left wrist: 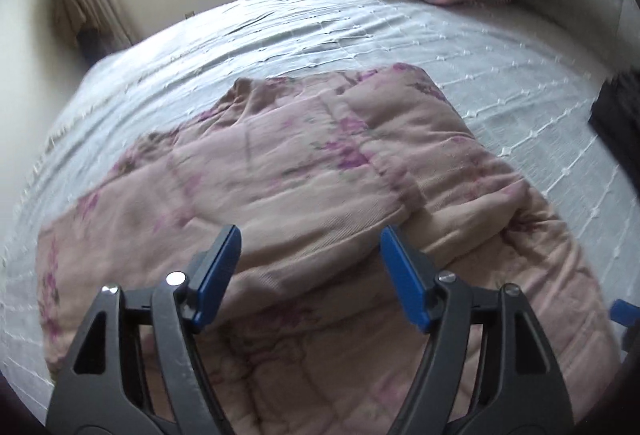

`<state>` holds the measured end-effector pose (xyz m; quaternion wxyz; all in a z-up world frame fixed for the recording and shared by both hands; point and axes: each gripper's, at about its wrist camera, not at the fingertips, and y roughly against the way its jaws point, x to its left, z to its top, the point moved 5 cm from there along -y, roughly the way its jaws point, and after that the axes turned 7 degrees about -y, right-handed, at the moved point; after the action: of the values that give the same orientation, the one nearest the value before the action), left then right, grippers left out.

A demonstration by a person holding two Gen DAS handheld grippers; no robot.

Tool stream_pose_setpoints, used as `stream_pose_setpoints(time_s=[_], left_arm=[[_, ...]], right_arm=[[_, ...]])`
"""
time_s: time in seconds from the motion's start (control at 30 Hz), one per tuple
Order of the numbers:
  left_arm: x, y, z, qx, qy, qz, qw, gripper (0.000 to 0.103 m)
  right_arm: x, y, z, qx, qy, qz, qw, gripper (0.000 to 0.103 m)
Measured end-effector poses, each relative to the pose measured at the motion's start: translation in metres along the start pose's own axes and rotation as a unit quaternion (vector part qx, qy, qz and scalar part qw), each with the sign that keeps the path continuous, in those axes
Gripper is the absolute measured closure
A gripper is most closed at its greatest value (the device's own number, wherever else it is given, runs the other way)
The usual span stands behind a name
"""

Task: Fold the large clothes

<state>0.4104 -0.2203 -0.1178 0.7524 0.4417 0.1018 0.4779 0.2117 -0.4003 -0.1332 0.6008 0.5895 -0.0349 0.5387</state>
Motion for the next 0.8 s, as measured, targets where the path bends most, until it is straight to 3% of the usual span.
stream_pose_setpoints(time_s=[0.17, 0.23, 0.27, 0.3, 0.37, 0.43, 0.53, 0.67, 0.8], left_arm=[[-0.016, -0.02, 0.009, 0.0, -0.014, 0.023, 0.9996, 0.029], [-0.02, -0.021, 0.007, 0.003, -0.015, 0.0, 0.9999, 0.052], [-0.024, -0.02, 0.006, 0.0, -0.014, -0.028, 0.9995, 0.078], [-0.027, -0.018, 0.006, -0.003, -0.012, -0.042, 0.999, 0.089], [-0.031, -0.012, 0.007, -0.011, -0.02, -0.023, 0.9995, 0.099], [-0.032, -0.004, 0.011, -0.023, -0.021, -0.021, 0.9993, 0.1], [-0.03, 0.003, 0.013, -0.034, 0.005, -0.067, 0.9971, 0.102], [-0.028, -0.02, 0.0, 0.009, 0.033, -0.094, 0.995, 0.101], [-0.024, -0.021, -0.006, 0.008, 0.062, -0.119, 0.9909, 0.101]], right_arm=[[-0.006, 0.0, 0.002, 0.008, -0.018, 0.009, 1.0, 0.014], [-0.005, -0.002, 0.0, 0.019, -0.023, 0.02, 0.999, 0.014], [-0.005, -0.002, 0.0, 0.022, -0.024, 0.023, 0.999, 0.014], [-0.005, -0.003, 0.0, 0.023, -0.024, 0.025, 0.999, 0.014], [-0.004, -0.002, 0.0, 0.022, -0.023, 0.023, 0.999, 0.014], [-0.005, -0.001, 0.0, 0.02, -0.026, 0.023, 0.999, 0.014], [-0.008, 0.0, 0.001, 0.018, -0.034, 0.023, 0.999, 0.014], [-0.008, -0.001, 0.001, 0.015, -0.033, 0.021, 0.999, 0.014], [-0.009, -0.004, 0.001, 0.017, -0.032, 0.013, 0.999, 0.014]])
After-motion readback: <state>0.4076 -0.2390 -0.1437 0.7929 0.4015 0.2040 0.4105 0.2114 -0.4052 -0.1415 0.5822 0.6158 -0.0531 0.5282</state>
